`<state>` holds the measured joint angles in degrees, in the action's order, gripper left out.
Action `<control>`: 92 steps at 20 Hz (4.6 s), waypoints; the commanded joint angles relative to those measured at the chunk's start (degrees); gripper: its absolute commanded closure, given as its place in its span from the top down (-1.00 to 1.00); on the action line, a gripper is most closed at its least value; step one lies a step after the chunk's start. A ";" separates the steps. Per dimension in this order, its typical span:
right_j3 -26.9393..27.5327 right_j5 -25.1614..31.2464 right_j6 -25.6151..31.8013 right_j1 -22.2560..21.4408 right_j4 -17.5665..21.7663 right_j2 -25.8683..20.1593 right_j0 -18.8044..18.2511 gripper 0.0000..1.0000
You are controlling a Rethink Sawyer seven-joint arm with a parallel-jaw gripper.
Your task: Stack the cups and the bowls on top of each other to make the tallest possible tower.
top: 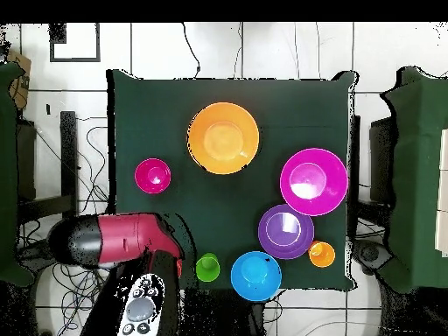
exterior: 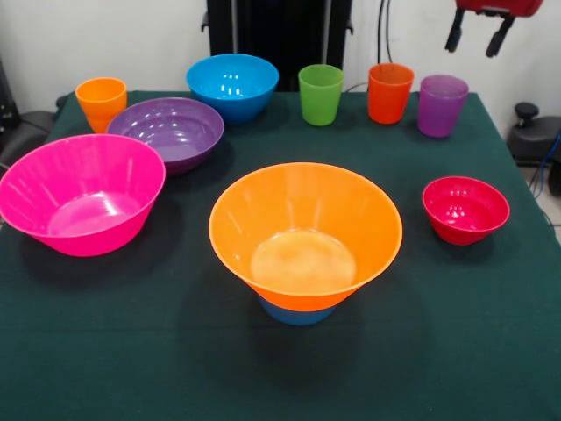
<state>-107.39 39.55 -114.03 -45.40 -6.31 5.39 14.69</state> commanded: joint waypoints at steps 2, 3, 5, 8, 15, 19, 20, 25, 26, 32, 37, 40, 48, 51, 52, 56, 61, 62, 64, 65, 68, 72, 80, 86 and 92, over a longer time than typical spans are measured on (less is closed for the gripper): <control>-5.03 -9.27 -8.55 3.14 -0.27 -4.47 1.30 1.00; -4.72 -9.97 -8.11 3.78 0.13 -4.35 1.05 1.00; -4.98 -11.64 -7.43 4.73 0.28 -4.67 0.51 1.00; -5.34 -13.71 -7.21 6.00 0.30 -5.07 0.17 1.00; -3.82 -16.62 -6.79 9.29 0.43 -5.04 -0.44 1.00; -3.29 -16.74 -7.07 9.97 -0.11 -5.22 -0.19 1.00; -3.16 -16.90 -7.27 10.20 -0.26 -5.26 -0.03 1.00; -2.46 -18.49 -8.10 11.82 -0.75 -5.53 0.55 1.00; -2.46 -18.51 -8.17 11.85 -0.77 -5.49 0.64 1.00; -4.14 -19.38 -9.59 11.18 -1.51 -5.69 1.71 1.00; -8.65 -18.77 -12.59 7.18 -4.11 -6.19 2.56 1.00; -10.32 -15.93 -14.40 3.61 -5.98 -5.67 4.16 1.00; -10.39 -10.11 -15.31 -2.17 -6.09 -3.54 10.22 1.00; -11.31 -8.90 -14.22 -3.81 -5.19 -3.55 11.29 1.00; -11.43 -9.01 -14.08 -3.88 -5.05 -3.49 11.56 1.00; -12.59 -13.99 -15.87 -1.28 -5.41 -3.50 14.19 1.00; -15.44 -19.62 -15.07 0.58 -4.66 -3.95 14.40 1.00; -15.99 -20.39 -14.73 0.70 -4.49 -4.12 14.17 1.00; -17.43 -22.58 -14.18 1.16 -3.89 -4.43 13.75 1.00; -18.01 -23.81 -13.64 1.55 -3.34 -4.59 13.26 1.00; -19.28 -26.64 -12.47 2.50 -2.29 -5.10 12.00 1.00; -20.18 -30.05 -11.42 4.02 -1.14 -5.50 10.78 1.00; -18.60 -32.61 -11.63 7.05 -1.24 -5.28 11.07 1.00; -16.78 -35.82 -11.81 10.72 -1.14 -5.11 11.06 1.00; -14.46 -38.06 -11.13 14.13 -0.79 -5.04 10.27 1.00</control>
<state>-123.55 5.98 -118.67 -37.34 -9.60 4.75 26.18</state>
